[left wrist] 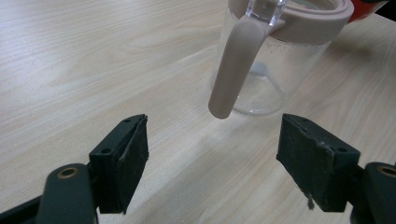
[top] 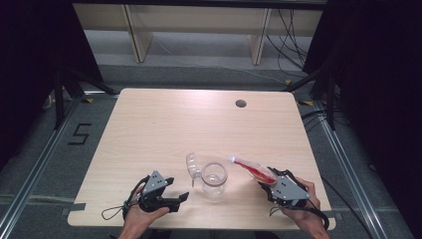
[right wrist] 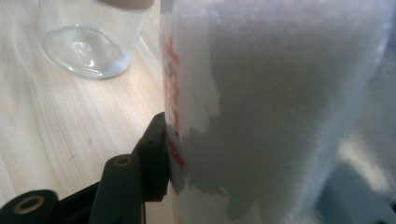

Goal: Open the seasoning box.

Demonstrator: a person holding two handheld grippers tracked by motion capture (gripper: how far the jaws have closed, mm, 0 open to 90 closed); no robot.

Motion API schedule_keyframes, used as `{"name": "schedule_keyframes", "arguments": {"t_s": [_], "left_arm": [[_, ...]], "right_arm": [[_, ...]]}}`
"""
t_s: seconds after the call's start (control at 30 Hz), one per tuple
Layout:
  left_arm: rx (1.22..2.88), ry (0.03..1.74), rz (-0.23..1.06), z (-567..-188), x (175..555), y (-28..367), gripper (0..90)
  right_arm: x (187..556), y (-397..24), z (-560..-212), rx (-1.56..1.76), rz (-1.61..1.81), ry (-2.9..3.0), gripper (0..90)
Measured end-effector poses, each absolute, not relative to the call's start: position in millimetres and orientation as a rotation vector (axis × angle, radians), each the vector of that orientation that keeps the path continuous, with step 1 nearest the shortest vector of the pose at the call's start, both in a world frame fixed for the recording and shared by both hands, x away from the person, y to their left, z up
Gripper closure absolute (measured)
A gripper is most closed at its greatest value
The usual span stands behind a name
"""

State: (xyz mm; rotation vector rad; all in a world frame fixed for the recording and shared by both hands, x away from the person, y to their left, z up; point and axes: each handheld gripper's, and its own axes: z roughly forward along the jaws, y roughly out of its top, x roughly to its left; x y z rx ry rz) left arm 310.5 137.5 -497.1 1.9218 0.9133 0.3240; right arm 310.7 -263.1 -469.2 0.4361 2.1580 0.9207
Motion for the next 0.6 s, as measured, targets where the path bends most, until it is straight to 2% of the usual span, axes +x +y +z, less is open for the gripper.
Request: {"name": "schedule_keyframes", "arguments": {"t_s": [0.6], "left_arm": [[1.919, 0.919, 0.325, -496.0, 311.9, 135.2, 24.1]], "right_arm": [[309.7, -264.3, -470.2, 0.398, 0.853, 2.138, 48.6]]}}
